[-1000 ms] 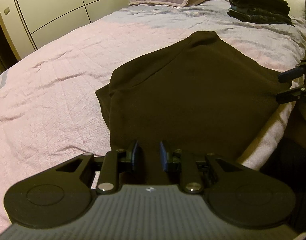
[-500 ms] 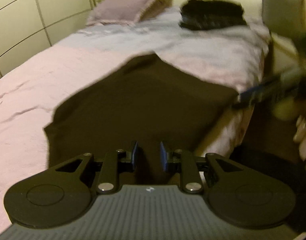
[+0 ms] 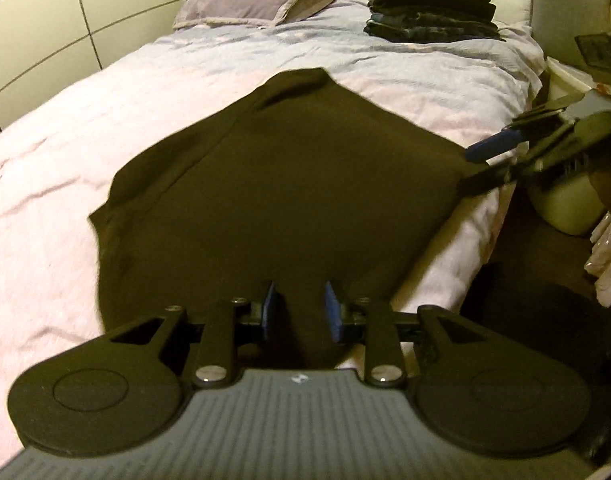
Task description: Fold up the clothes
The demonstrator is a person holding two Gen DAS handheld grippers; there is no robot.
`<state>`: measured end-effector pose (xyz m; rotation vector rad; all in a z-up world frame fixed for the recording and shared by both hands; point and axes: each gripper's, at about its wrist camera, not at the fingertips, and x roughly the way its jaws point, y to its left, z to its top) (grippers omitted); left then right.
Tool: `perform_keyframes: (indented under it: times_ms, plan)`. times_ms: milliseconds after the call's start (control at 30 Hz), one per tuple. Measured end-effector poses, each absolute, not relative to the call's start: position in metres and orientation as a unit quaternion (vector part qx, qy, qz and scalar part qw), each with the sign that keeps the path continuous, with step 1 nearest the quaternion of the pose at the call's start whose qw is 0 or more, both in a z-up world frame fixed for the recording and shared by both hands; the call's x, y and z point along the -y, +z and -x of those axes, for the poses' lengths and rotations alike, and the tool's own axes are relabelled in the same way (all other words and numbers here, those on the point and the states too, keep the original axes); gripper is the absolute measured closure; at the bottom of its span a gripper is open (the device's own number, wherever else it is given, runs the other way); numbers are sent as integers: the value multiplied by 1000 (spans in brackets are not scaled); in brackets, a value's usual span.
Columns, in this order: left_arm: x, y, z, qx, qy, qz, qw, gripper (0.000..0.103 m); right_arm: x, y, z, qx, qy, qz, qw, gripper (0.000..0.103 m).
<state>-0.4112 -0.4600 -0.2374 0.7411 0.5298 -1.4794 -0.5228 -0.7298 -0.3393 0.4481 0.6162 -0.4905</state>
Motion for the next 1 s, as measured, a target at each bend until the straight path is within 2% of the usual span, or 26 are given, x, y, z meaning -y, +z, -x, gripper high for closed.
perform_keyframes:
  times_ms: [67, 200, 300, 367, 467, 500, 567, 600, 633, 667, 700, 733, 800, 900, 1000]
  plan:
    - [449, -232, 406, -225, -643, -337, 650, 81, 731, -333, 530, -299, -253, -210, 896, 40]
    - [418, -213, 419, -136, -667, -367, 634, 81, 714, -314, 537, -312, -239, -131, 910, 40]
    - [406, -221, 442, -51, -661, -433, 610, 72, 688, -315, 520, -356, -208, 4, 911, 40]
    - [408, -242, 456, -2, -629, -502, 594, 71, 670, -327, 505, -385, -196, 101, 896, 40]
    - [412, -272, 471, 60, -578, -580, 571, 71, 650, -349, 485, -413, -178, 218, 866, 57]
    - [414, -280, 473, 73, -564, -593, 569, 71, 646, -357, 477, -423, -170, 248, 855, 57]
    - [421, -285, 469, 74, -554, -589, 583, 71, 644, -369, 468, -433, -160, 283, 840, 58]
    - [424, -285, 467, 72, -549, -585, 592, 73, 644, -374, 464, -438, -155, 298, 834, 58]
    - [426, -283, 463, 68, -547, -581, 599, 80, 644, -380, 460, -442, -151, 312, 827, 58]
    - [428, -281, 460, 65, -545, -577, 604, 83, 647, -381, 461, -442, -152, 318, 825, 66]
    - [428, -277, 457, 64, -546, -573, 608, 87, 650, -378, 464, -441, -158, 317, 825, 84]
    - [426, -273, 455, 64, -545, -568, 613, 90, 654, -376, 468, -439, -163, 317, 825, 87]
    - [424, -267, 449, 61, -546, -556, 624, 91, 662, -369, 477, -434, -178, 314, 825, 95]
    - [425, -272, 450, 33, -557, -549, 623, 92, 672, -363, 494, -434, -198, 292, 829, 95]
    - [421, -283, 455, 32, -554, -559, 617, 91, 670, -380, 501, -456, -178, 278, 827, 95]
